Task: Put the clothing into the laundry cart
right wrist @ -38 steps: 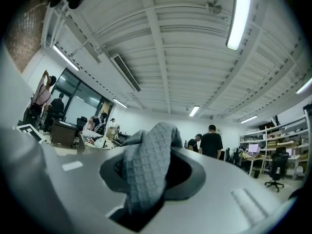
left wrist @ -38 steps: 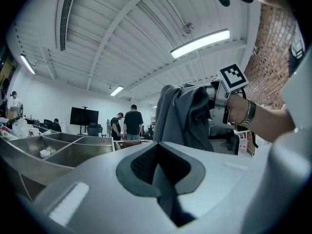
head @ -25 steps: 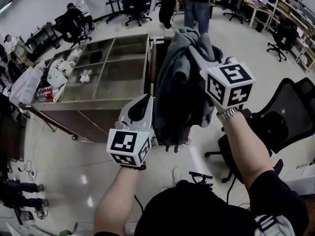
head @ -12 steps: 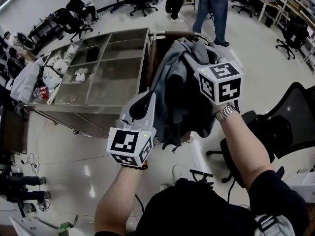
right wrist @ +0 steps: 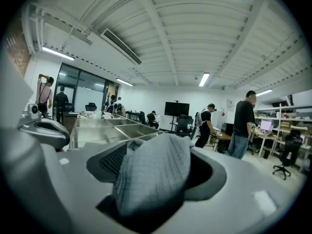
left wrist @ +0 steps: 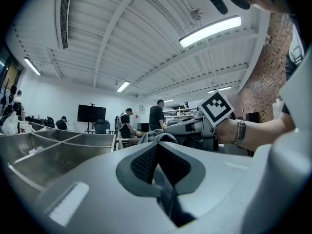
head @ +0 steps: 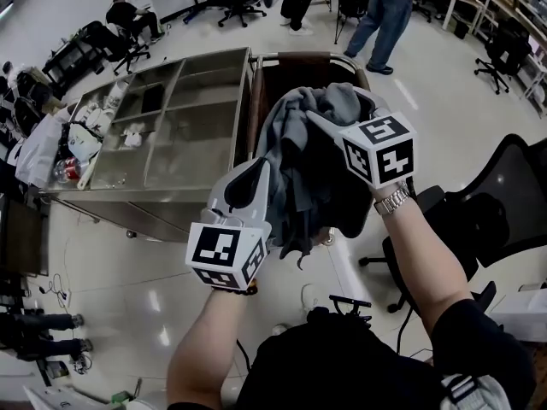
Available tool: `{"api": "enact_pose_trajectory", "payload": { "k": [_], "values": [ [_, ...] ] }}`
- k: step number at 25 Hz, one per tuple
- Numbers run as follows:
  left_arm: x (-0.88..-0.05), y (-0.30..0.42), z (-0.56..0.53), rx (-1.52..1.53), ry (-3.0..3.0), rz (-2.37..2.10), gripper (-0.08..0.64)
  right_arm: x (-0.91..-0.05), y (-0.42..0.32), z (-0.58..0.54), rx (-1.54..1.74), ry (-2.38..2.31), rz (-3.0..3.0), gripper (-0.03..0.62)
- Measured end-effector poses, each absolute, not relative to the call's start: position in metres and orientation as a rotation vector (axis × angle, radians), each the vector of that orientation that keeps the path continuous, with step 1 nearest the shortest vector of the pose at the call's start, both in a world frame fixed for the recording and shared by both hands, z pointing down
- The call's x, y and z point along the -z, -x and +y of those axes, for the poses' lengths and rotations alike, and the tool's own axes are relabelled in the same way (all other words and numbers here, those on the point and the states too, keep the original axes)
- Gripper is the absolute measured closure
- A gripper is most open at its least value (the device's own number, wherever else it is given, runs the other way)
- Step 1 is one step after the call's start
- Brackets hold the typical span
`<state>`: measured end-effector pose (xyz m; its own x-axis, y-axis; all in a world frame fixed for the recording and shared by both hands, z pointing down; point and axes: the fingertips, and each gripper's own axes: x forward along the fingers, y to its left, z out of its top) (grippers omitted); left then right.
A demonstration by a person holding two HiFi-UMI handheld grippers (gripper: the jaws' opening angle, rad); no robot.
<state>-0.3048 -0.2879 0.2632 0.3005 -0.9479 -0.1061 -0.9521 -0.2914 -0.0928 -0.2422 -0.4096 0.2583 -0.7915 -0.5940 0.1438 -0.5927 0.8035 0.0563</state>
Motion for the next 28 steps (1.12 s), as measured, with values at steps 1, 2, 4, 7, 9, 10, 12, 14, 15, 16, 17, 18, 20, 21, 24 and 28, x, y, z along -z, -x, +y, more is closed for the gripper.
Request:
{"api": "enact_pose_trajectory", "payload": {
  "k": [1, 2, 4, 7, 9, 10, 12, 14, 15, 16, 17, 18, 20, 21, 24, 28],
  "values": [
    [-0.262, 0.305, -0.285, -0.049, 2.425, 1.767, 0.558, -0.259, 0.241, -0.406, 0.009, -0.951, -2.828, 0.236],
    [-0.262, 0.306, -0.281, -0.051, 2.433, 1.755, 0.558, -0.260, 0.240, -0.401, 0.006, -0.962, -2.822, 0.236],
    [-0.263, 0.309, -0.269, -0.054, 2.446, 1.735, 0.558, -0.263, 0.240, -0.387, 0.003, -0.977, -2.810, 0.236],
    [-0.259, 0.309, -0.245, -0.064, 2.466, 1.712, 0.558, -0.256, 0.234, -0.358, 0.022, -1.017, -2.801, 0.238],
    [-0.254, 0.305, -0.225, -0.072, 2.483, 1.696, 0.558, -0.246, 0.228, -0.333, 0.041, -1.043, -2.796, 0.247],
    [-0.252, 0.303, -0.215, -0.076, 2.493, 1.686, 0.558, -0.241, 0.224, -0.321, 0.049, -1.055, -2.794, 0.250],
    [-0.247, 0.296, -0.194, -0.080, 2.512, 1.657, 0.558, -0.232, 0.217, -0.294, 0.066, -1.084, -2.793, 0.255],
    [-0.244, 0.292, -0.172, -0.076, 2.524, 1.622, 0.558, -0.225, 0.214, -0.267, 0.088, -1.106, -2.799, 0.256],
    [-0.243, 0.290, -0.161, -0.075, 2.527, 1.608, 0.558, -0.223, 0.214, -0.252, 0.099, -1.109, -2.804, 0.259],
    [-0.241, 0.290, -0.149, -0.075, 2.529, 1.596, 0.558, -0.222, 0.214, -0.237, 0.109, -1.108, -2.808, 0.265],
    [-0.239, 0.289, -0.138, -0.076, 2.531, 1.586, 0.558, -0.221, 0.215, -0.222, 0.119, -1.106, -2.811, 0.278],
    [-0.237, 0.287, -0.127, -0.077, 2.534, 1.575, 0.558, -0.220, 0.215, -0.208, 0.129, -1.106, -2.812, 0.288],
    [-0.231, 0.284, -0.108, -0.079, 2.540, 1.551, 0.558, -0.218, 0.213, -0.182, 0.157, -1.114, -2.812, 0.316],
    [-0.229, 0.282, -0.099, -0.079, 2.543, 1.540, 0.558, -0.216, 0.213, -0.170, 0.176, -1.120, -2.812, 0.326],
    [-0.227, 0.279, -0.075, -0.086, 2.553, 1.514, 0.558, -0.216, 0.214, -0.133, 0.252, -1.141, -2.810, 0.400],
    [-0.224, 0.274, -0.051, -0.106, 2.566, 1.478, 0.558, -0.219, 0.216, -0.092, 0.320, -1.158, -2.808, 0.443]
  ]
}}
